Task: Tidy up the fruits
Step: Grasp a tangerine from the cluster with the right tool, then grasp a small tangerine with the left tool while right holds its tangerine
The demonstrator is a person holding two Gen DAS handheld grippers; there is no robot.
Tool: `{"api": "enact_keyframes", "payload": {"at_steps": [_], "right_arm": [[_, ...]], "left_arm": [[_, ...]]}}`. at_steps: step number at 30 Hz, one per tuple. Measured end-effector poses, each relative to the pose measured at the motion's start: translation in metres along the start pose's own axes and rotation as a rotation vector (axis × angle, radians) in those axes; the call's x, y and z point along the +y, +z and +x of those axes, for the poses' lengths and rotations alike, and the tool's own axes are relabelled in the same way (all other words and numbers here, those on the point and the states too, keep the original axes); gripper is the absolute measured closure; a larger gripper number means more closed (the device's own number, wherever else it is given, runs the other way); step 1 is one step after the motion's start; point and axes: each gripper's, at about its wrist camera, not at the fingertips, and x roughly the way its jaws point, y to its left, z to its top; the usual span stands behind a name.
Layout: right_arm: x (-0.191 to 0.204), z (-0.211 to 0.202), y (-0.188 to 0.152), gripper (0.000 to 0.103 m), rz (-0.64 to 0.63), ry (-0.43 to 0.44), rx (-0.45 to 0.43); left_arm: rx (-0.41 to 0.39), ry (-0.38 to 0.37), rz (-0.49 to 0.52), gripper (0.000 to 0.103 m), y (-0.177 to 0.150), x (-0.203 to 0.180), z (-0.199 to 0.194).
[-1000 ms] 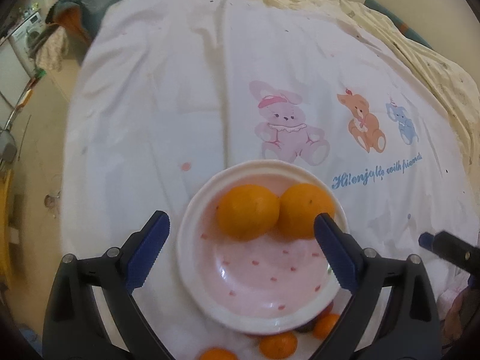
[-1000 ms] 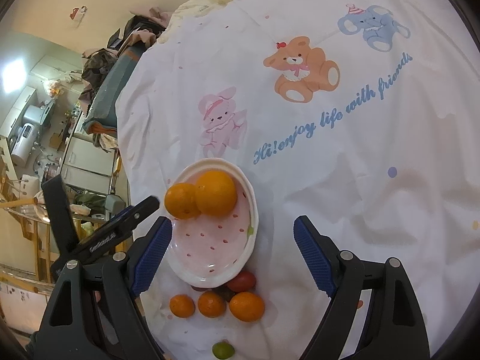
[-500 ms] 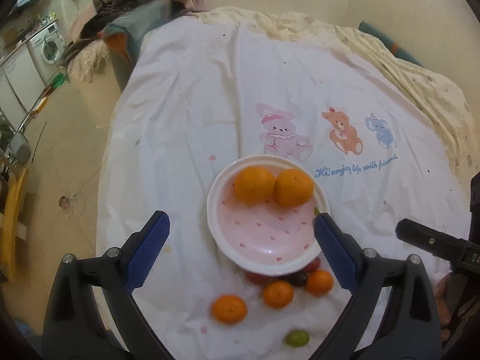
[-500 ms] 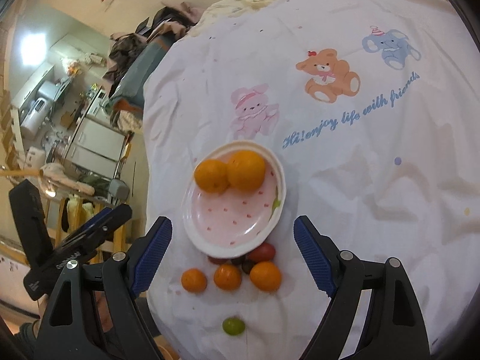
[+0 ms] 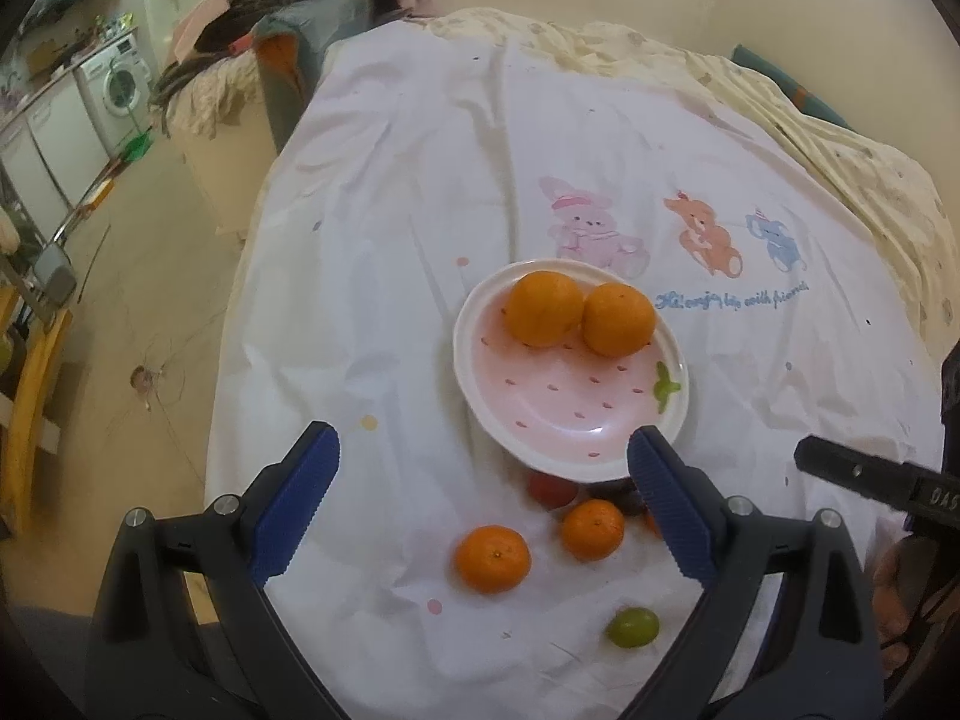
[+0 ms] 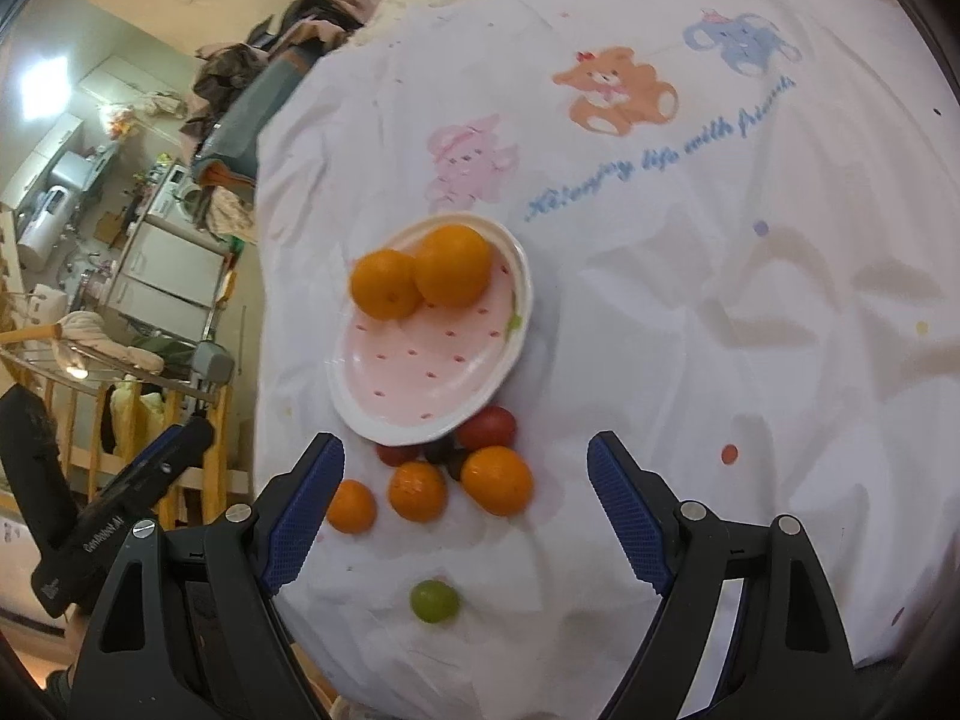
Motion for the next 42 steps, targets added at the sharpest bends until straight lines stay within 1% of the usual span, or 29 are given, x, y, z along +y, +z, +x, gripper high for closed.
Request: {"api": "enact_keyframes", "payload": {"at_steps": [3,6,9,13,17,19,20,23,24,25,26,28,29,36,38,42], "right_arm": [[-0.003,0.008,0.0,0.017,0.001,-0.037,0.002],[-0.004,0.015,0.0,0.017,0.004,-0.047,0.014],[-0.003,0.023,-0.001,0.017,0.002,-0.048,0.034],[0.002,0.041,-0.007,0.017,-0.029,-0.08,0.089],[0.007,0.065,-0.015,0.019,-0.083,-0.124,0.159],[0.014,0.08,-0.02,0.029,-0.136,-0.142,0.202],[0.015,0.084,-0.021,0.03,-0.151,-0.145,0.216],[0.02,0.096,-0.025,0.039,-0.206,-0.174,0.242],[0.022,0.099,-0.026,0.043,-0.223,-0.187,0.248],[0.022,0.102,-0.028,0.045,-0.236,-0.196,0.256],[0.022,0.103,-0.028,0.05,-0.24,-0.197,0.262],[0.022,0.102,-0.029,0.058,-0.252,-0.21,0.262],[0.022,0.101,-0.029,0.059,-0.258,-0.216,0.261],[0.021,0.088,-0.024,0.061,-0.257,-0.181,0.251],[0.021,0.081,-0.024,0.062,-0.253,-0.171,0.236],[0.018,0.063,-0.019,0.062,-0.212,-0.136,0.196]], "left_arm": [[-0.002,0.022,-0.031,0.008,0.001,0.007,0.004],[0.014,0.012,-0.062,0.008,0.0,0.013,0.007],[0.036,0.009,-0.07,0.008,-0.003,0.013,0.01],[0.06,0.022,-0.062,0.008,-0.005,0.011,0.014],[0.086,0.001,-0.087,0.008,-0.006,0.012,0.017],[0.091,0.001,-0.086,0.008,-0.006,0.01,0.018],[0.092,0.002,-0.084,0.008,-0.006,0.01,0.018],[0.091,0.003,-0.09,0.008,-0.005,0.011,0.018],[0.092,0.004,-0.092,0.008,-0.005,0.011,0.018],[0.093,0.005,-0.094,0.008,-0.005,0.012,0.018],[0.094,0.006,-0.094,0.008,-0.005,0.013,0.019],[0.098,0.009,-0.099,0.008,-0.005,0.014,0.019],[0.1,0.01,-0.101,0.008,-0.005,0.015,0.02],[0.109,0.02,-0.091,0.008,-0.006,0.014,0.022],[0.123,0.021,-0.083,0.008,-0.008,0.014,0.025],[0.175,0.034,-0.071,0.008,-0.015,0.014,0.034]]}}
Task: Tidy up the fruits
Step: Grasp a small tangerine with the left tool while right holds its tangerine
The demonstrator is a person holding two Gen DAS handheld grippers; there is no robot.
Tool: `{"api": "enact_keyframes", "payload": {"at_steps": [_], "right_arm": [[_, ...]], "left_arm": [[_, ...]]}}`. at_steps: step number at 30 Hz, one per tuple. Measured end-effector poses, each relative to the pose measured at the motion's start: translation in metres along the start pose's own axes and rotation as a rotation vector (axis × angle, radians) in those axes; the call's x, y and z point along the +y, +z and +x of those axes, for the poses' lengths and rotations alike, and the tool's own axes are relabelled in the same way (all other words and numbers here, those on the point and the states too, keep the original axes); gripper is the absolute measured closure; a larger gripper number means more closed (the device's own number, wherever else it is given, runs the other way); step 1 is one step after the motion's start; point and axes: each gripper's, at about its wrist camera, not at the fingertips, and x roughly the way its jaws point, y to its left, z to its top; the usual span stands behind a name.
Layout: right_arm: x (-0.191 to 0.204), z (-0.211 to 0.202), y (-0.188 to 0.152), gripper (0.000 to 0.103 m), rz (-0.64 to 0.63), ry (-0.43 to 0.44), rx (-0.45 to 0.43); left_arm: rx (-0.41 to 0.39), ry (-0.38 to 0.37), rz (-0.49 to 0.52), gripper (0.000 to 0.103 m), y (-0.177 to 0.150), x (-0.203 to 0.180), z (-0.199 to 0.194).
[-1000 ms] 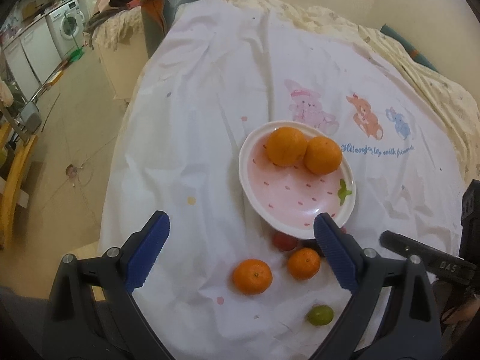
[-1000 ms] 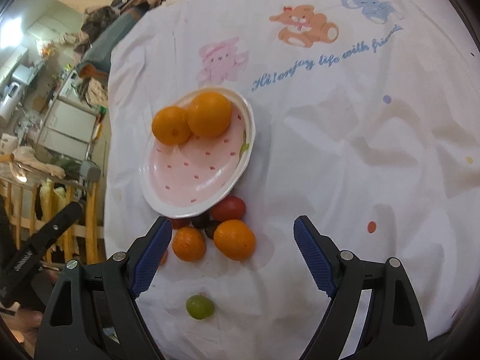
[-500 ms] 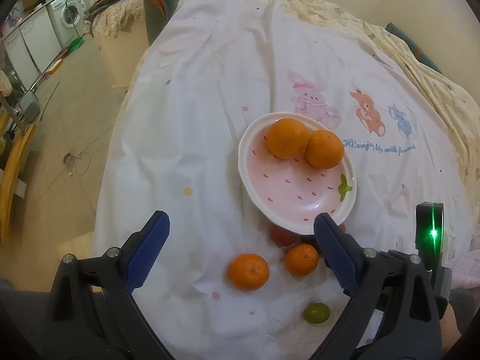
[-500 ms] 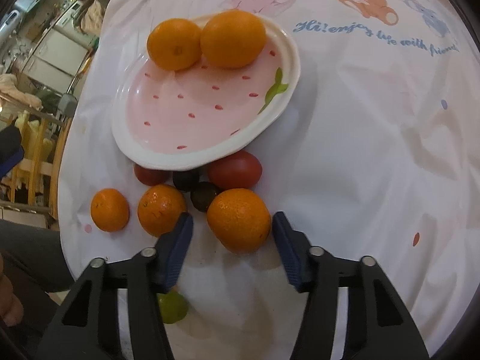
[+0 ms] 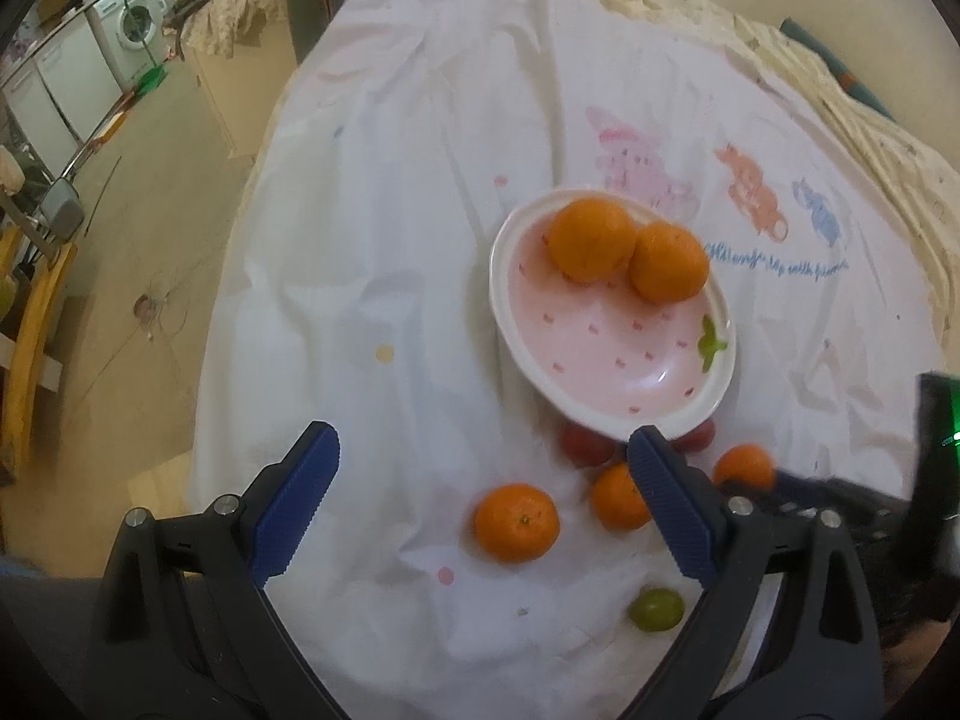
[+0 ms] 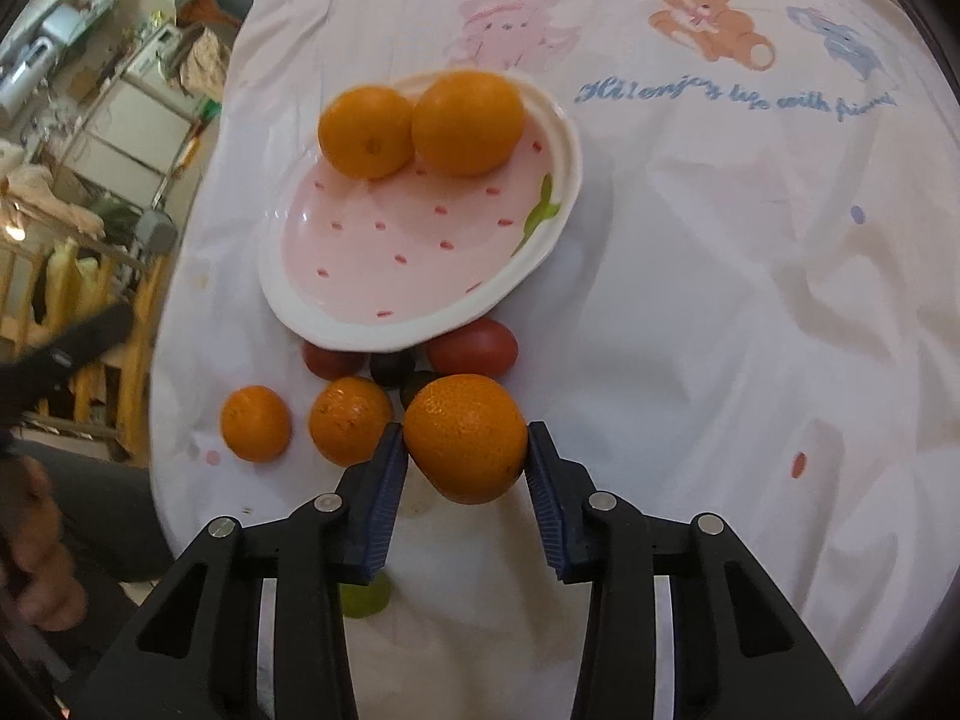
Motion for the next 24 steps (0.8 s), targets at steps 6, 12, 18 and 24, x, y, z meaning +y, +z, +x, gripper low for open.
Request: {"api": "enact_keyframes", "payload": {"at_steps": [6,12,18,24], "right_arm": [[-0.011,-0.027,0.003,0.062,0.065,0.058,-0.081],[-0.008,-0.037,0.005,0.062,0.09,0.082,-0.118],[-0.012,-0.041,0.006,0.062,0.103,0.091,-0.135],[-0.014,-0.043,0.006,0.062,0.11,0.095,-0.141]], "left_arm": [[0.133,0.036,0.059,0.008,-0.014,-0.011,0.025],[0.247,0.09,0.129,0.008,-0.029,-0.025,0.05],[0.342,0.077,0.104,0.018,-0.035,-0.024,0.069],[0.336,0.067,0.106,0.044,-0.036,-0.025,0.07]]}}
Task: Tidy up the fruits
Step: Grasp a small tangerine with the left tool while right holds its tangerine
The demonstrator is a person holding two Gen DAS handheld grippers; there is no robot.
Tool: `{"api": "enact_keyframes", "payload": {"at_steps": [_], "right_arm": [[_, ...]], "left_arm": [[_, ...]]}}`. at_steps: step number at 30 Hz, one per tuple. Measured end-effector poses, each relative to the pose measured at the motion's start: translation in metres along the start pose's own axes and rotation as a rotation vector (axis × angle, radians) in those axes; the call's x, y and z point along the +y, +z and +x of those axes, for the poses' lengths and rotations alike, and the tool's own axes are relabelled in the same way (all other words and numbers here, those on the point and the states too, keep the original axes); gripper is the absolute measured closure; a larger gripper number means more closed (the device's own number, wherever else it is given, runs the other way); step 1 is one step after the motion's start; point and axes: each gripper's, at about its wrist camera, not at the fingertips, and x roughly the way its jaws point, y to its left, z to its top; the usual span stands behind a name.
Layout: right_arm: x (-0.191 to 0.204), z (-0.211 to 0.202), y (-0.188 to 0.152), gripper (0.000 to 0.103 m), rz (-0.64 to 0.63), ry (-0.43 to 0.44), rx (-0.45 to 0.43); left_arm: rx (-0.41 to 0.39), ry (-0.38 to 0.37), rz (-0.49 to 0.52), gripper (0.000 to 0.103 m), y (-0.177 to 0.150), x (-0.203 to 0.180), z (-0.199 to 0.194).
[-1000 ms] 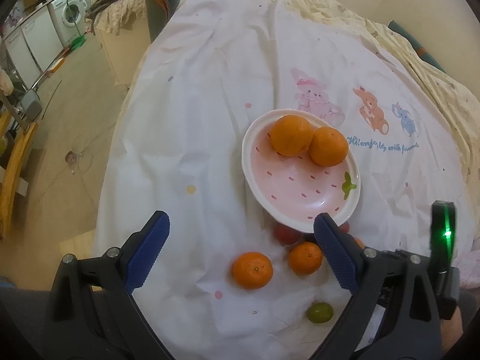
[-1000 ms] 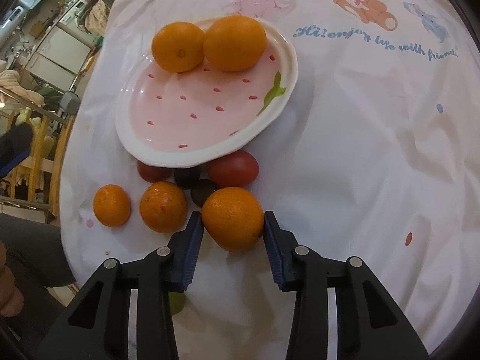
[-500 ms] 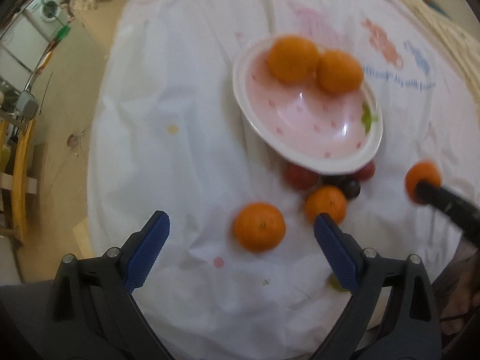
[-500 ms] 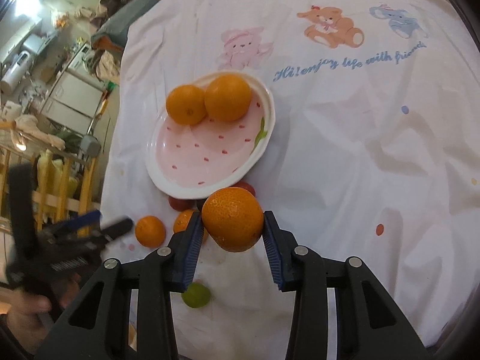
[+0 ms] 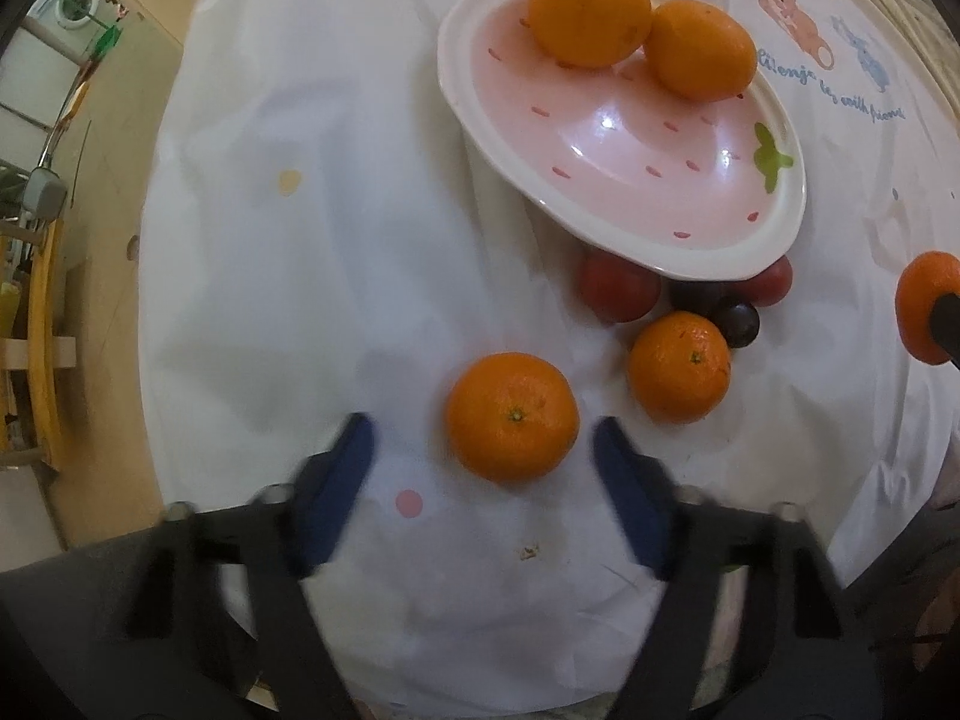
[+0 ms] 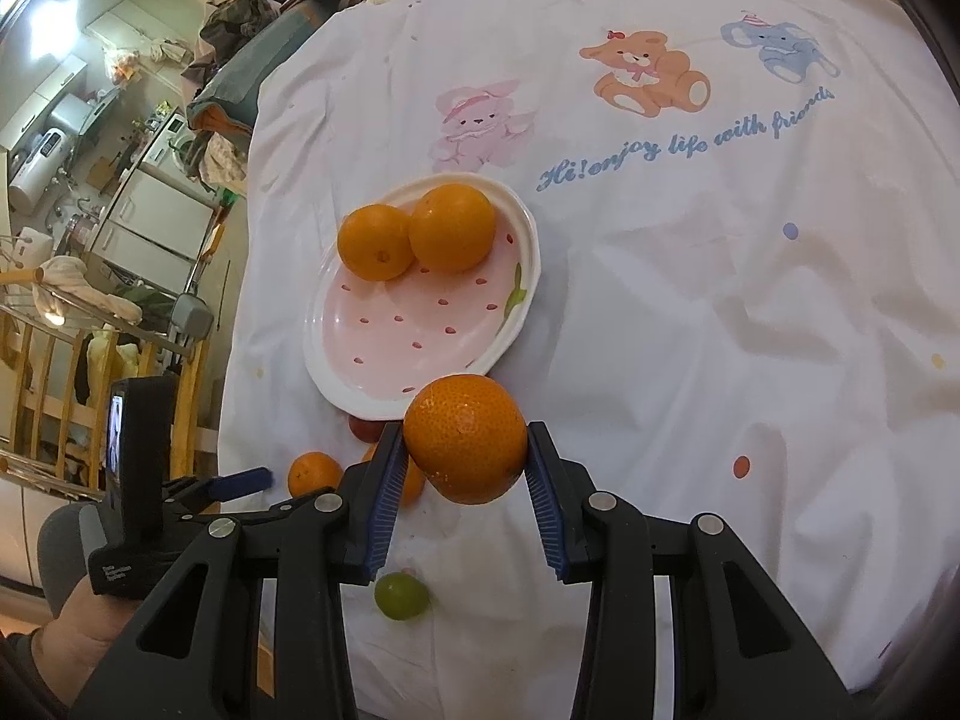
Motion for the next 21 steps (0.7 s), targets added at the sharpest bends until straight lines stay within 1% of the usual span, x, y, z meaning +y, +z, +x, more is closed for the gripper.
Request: {"api": "enact_keyframes", "payload": {"at_steps": [1,2,3,4,10,17,21], "right_arm": [[0.0,0.0,0.0,0.062,-0.001,0.001,0.001],[0.001,0.001,0.0,0.062,-0.003,0.002,0.003],[0.001,0.001,0.0,0.062,-0.005,0.001,0.004],[0.001,0.002,-0.001,0.062,-0.008,-0.001,0.005],[0.001,0.002,0.0,0.062,-0.01,-0.006,0.004],[-0.001,0.003,0.0,0.062,-0.005,-0.021,0.005],[-0.003,0.0,-0.001,0.062,-0.004,-0.033,-0.007]], "left_arm": [[0.007,-0.021,0.003,0.052,-0.002,0.002,0.001],[0.017,-0.03,0.01,0.056,-0.003,0.001,0.002],[0.02,-0.029,0.021,0.058,-0.005,0.0,0.003],[0.018,-0.031,0.032,0.062,-0.006,-0.002,0.003],[-0.024,-0.029,0.049,0.064,-0.009,-0.004,-0.008],[-0.126,-0.047,0.033,0.064,-0.018,0.0,-0.027],[-0.192,-0.049,0.025,0.064,-0.012,0.003,-0.045]]}}
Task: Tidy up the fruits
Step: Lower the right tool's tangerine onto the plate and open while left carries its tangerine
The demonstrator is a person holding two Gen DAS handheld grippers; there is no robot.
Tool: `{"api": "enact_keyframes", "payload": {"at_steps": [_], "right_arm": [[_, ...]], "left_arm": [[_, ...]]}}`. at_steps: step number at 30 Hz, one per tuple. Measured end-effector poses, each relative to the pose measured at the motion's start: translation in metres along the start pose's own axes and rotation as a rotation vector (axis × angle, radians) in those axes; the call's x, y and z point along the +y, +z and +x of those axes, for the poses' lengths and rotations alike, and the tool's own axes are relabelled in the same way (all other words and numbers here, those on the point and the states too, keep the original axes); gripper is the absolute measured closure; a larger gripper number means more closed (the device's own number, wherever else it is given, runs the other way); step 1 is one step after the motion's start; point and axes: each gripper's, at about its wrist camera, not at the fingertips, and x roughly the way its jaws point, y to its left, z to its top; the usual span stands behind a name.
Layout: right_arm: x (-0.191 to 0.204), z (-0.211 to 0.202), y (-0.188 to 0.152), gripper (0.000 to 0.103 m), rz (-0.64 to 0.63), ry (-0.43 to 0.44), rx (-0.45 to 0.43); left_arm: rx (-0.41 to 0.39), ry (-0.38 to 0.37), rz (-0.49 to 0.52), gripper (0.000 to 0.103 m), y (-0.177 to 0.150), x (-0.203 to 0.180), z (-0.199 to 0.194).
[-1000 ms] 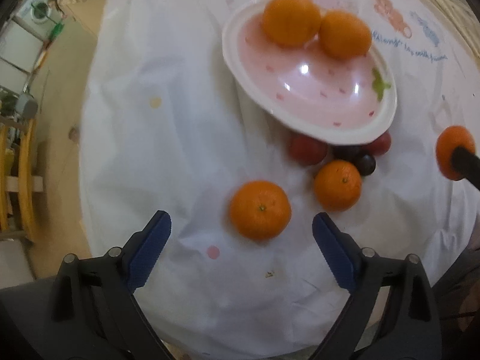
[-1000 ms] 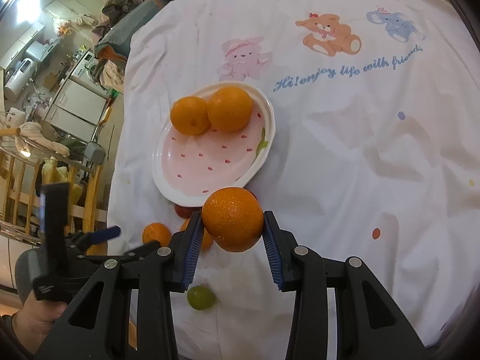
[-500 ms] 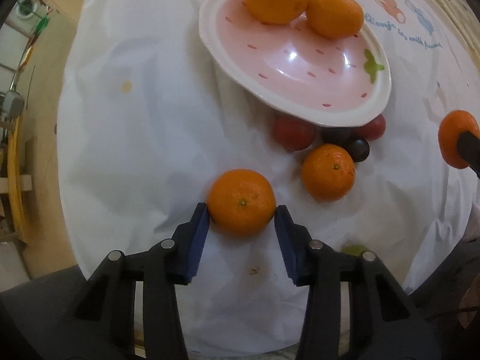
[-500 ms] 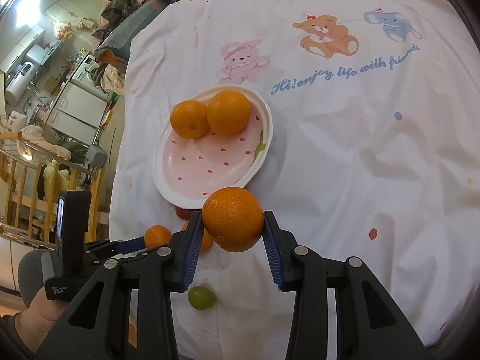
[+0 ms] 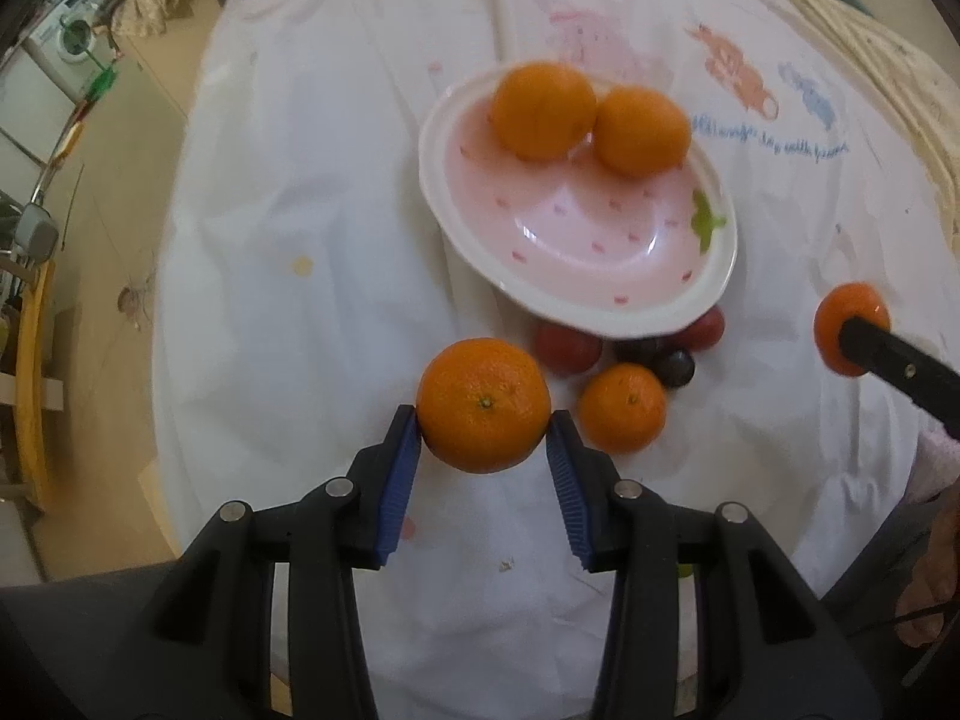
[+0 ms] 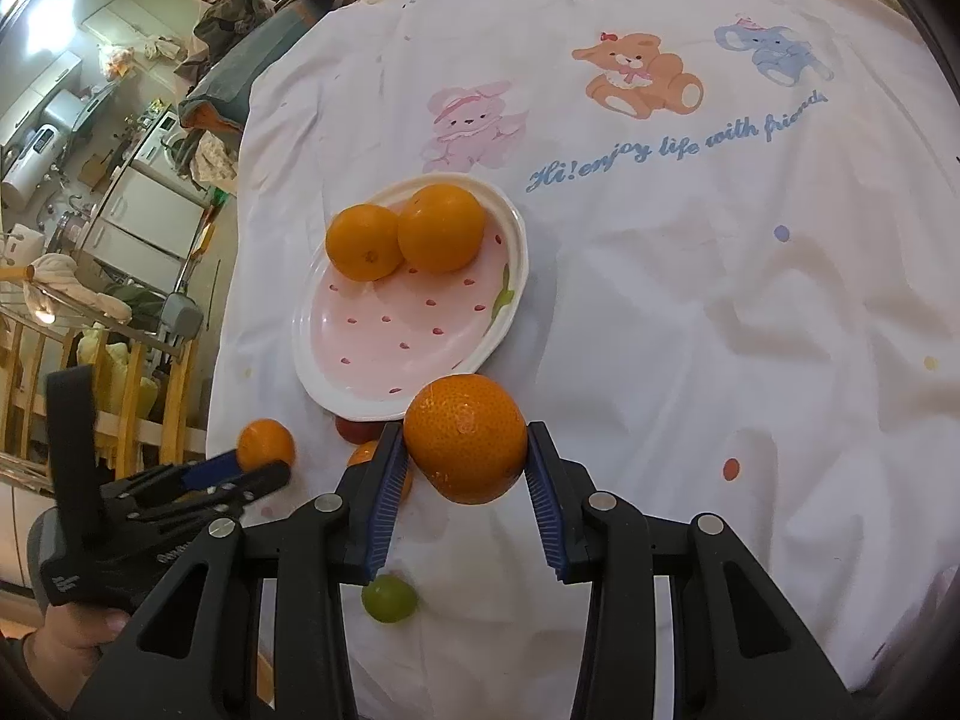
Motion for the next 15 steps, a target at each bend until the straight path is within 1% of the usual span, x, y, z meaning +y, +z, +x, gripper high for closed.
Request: {"api": "enact_keyframes", "payload": {"at_steps": [1,4,8,12,15], "right_arm": [[-0.001,-0.003,0.0,0.062,0.004,-0.003,-0.014],[0.0,-0.012,0.001,0.062,0.006,0.012,-0.057],[0.004,-0.027,0.007,0.062,-0.005,0.04,-0.131],[0.007,-0.041,0.013,0.062,-0.013,0.073,-0.184],[0.007,-0.055,0.018,0.062,-0.01,0.104,-0.23]], "left_arm": [[-0.018,-0.002,-0.004,0.064,0.007,0.0,-0.002],[-0.088,-0.004,-0.019,0.065,0.013,0.007,-0.015],[-0.21,0.001,-0.029,0.065,0.015,0.012,-0.041],[-0.294,-0.005,-0.028,0.065,0.024,0.015,-0.062],[-0.335,-0.013,-0.034,0.065,0.037,0.02,-0.08]]}}
